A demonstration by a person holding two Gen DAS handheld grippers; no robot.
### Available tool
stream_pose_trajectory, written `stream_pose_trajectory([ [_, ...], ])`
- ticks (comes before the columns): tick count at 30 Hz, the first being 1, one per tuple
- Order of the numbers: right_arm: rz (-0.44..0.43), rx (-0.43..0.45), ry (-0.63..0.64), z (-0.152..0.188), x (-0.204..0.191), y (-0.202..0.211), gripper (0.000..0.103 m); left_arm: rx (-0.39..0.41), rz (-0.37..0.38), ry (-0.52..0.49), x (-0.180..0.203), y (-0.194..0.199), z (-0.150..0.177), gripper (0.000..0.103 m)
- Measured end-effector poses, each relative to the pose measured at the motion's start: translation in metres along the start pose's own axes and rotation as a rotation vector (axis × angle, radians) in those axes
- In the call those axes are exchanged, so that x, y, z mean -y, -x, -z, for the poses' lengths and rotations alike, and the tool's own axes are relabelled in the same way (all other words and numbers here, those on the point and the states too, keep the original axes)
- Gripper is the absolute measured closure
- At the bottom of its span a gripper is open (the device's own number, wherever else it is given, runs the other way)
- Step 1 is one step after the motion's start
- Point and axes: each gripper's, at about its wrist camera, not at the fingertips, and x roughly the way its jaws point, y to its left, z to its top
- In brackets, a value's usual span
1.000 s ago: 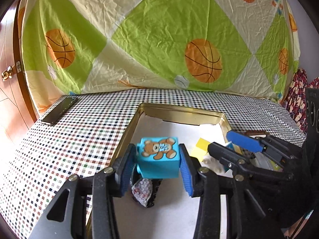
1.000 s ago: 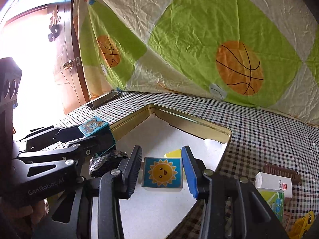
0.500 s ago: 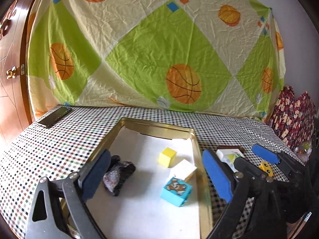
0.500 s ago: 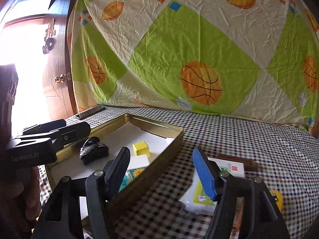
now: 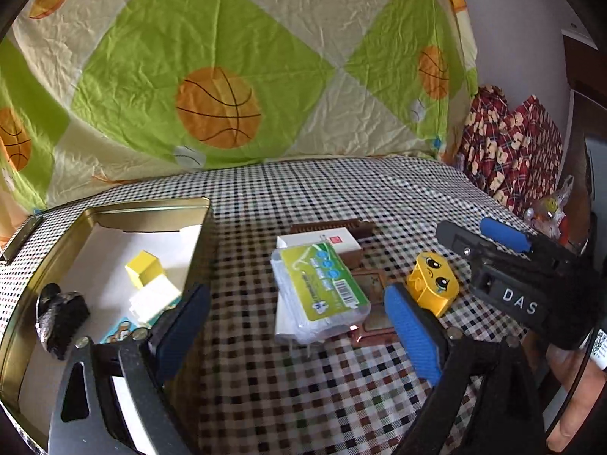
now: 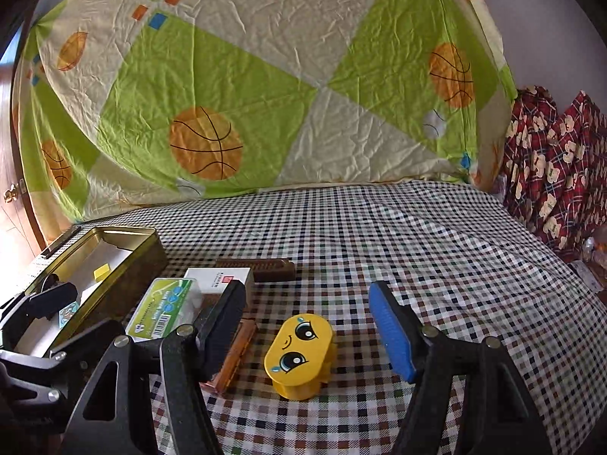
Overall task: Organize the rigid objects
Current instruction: 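Grasp green floss-pick box with left tool while right tool grasps yellow face block, then lift green box with left tool while right tool lifts yellow face block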
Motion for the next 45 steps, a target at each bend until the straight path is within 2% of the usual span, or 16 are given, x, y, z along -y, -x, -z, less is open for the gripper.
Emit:
stream_pose_trajectory([
  [6,-0.022,-0.146,-0.038,0.002,0.01,-0.028,0.034,-0.087,-0.007,-0.024,0.012,-0.03,-0.004,0.012],
  [12,-0.027,-0.241,-0.008,0.008,0.002,-0.047,0.034,-0.15,0.007,-0.015,0.013,-0.05,-0.002,0.026],
  [14,-0.028,-0.266,-0.003,0.009,0.001,-0.052,0.034,-0.154,0.015,-0.004,0.011,-0.052,-0.003,0.033],
  [16,-0.022,-0.305,0.009,0.011,-0.002,-0.059,0.038,-0.178,0.032,-0.005,0.01,-0.056,-0.003,0.046],
  [17,-0.025,-0.325,0.015,0.012,-0.003,-0.062,0.039,-0.183,0.034,-0.007,0.011,-0.057,-0.003,0.049],
  [19,-0.032,-0.363,0.031,0.014,-0.006,-0.069,0.052,-0.18,0.043,-0.006,0.01,-0.056,-0.003,0.05],
  [24,-0.043,-0.339,0.046,0.013,-0.009,-0.062,0.052,-0.138,0.053,0.008,0.008,-0.048,-0.004,0.05],
  [29,-0.033,-0.273,0.06,0.009,-0.012,-0.049,0.052,-0.063,0.035,0.02,0.005,-0.034,-0.005,0.05],
  [36,-0.038,-0.217,0.084,0.005,-0.016,-0.039,0.052,-0.004,0.032,0.032,0.002,-0.025,-0.007,0.05],
  [45,-0.061,-0.092,0.09,0.003,-0.018,-0.017,0.052,0.192,-0.038,0.055,-0.007,0.012,-0.001,0.05],
])
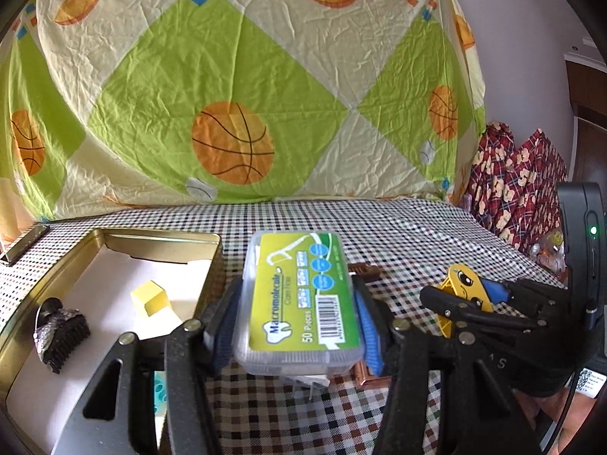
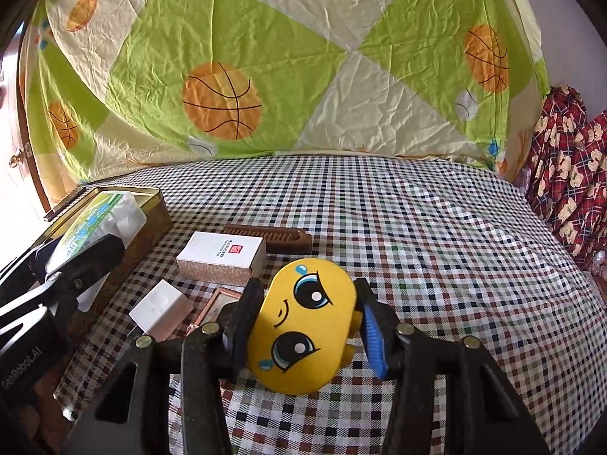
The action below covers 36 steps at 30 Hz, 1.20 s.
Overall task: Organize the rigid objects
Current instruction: 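Lift green box with left tool while right tool lifts yellow face block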
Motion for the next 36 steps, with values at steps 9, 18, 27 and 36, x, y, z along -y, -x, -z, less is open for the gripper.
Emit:
stream_pose_trajectory([
  [9,-0.009,0.06,-0.011,0.002,0.001,0.011,0.052,0.086,-0.016,0.004,-0.003,0.015,0.0,0.05],
  [18,0.002,0.123,-0.005,0.003,0.0,0.024,0.052,0.104,-0.004,0.023,-0.007,0.02,0.001,0.05],
  [27,0.006,0.181,0.0,0.004,-0.001,0.035,0.052,0.111,-0.013,0.005,-0.004,0.024,0.002,0.05],
  [36,-0.001,0.227,-0.003,0.005,-0.001,0.043,0.052,0.111,-0.017,0.028,-0.013,0.028,0.002,0.05],
])
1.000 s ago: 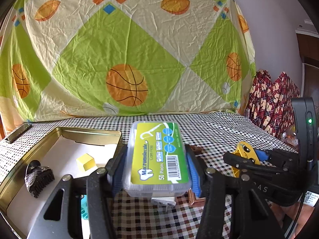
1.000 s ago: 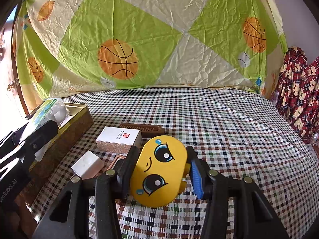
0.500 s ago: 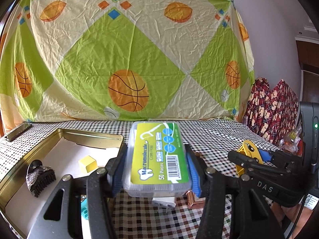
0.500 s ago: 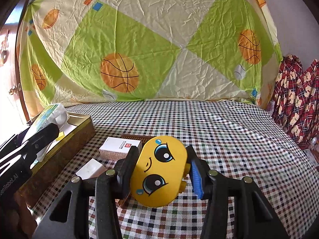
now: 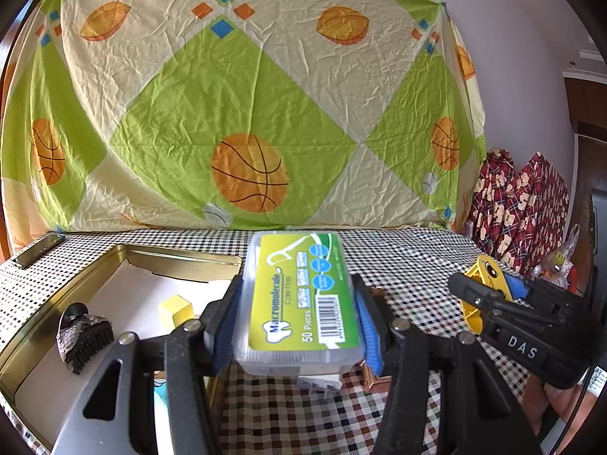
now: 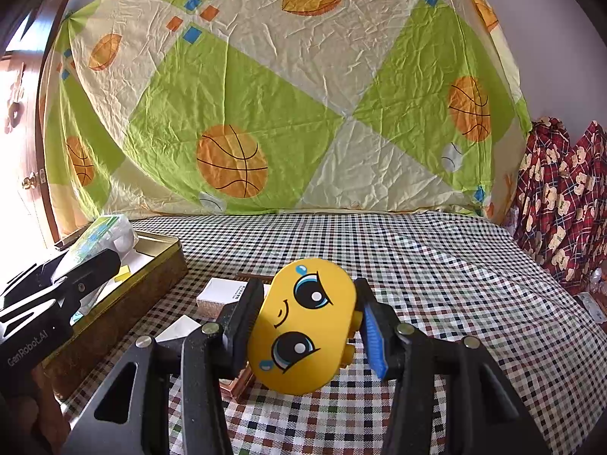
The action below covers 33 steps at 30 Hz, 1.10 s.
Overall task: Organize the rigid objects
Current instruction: 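Lift green box with left tool while right tool lifts yellow face block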
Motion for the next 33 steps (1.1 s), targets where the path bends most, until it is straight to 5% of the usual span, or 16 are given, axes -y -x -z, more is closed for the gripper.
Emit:
stream_pose_trajectory([
  [33,-0.112,0.087,0.046,0.0,-0.055,0.013,0.052,0.066,-0.043,-0.006,-0.033,0.028,0.002,0.05],
])
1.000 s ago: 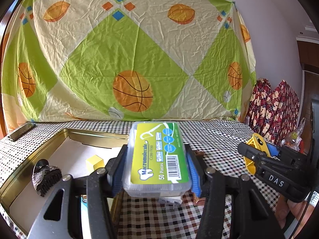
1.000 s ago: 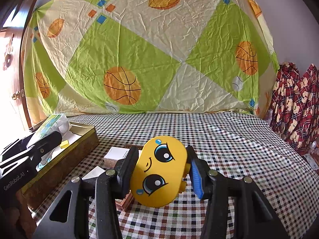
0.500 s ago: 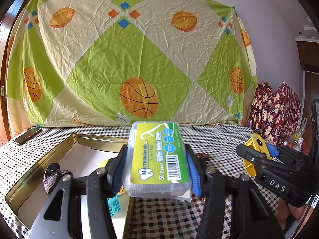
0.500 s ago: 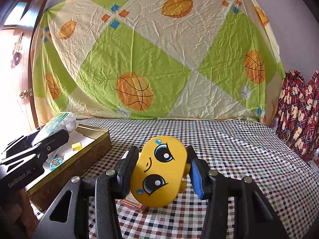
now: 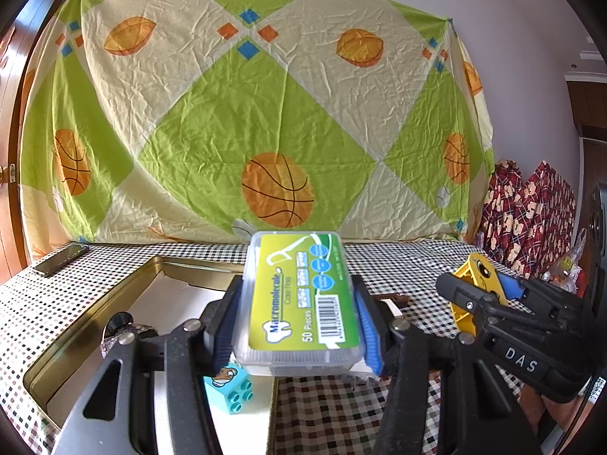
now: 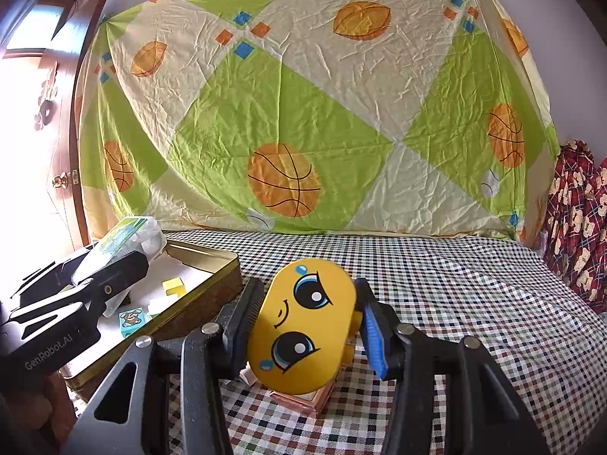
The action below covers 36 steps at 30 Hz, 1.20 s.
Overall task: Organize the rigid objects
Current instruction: 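Lift green box with left tool while right tool lifts yellow face block, then carry green box toward tray with left tool while right tool carries yellow block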
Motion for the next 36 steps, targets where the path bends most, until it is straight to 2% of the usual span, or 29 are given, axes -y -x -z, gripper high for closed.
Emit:
stream_pose_trajectory([
  [15,-0.023,0.032,0.009,-0.002,-0.013,0.0,0.052,0.001,-0.005,0.023,-0.013,0.003,0.0,0.05],
  [36,-0.057,0.061,0.029,-0.004,-0.032,-0.003,0.052,0.005,-0.062,0.067,-0.046,0.01,-0.002,0.05],
])
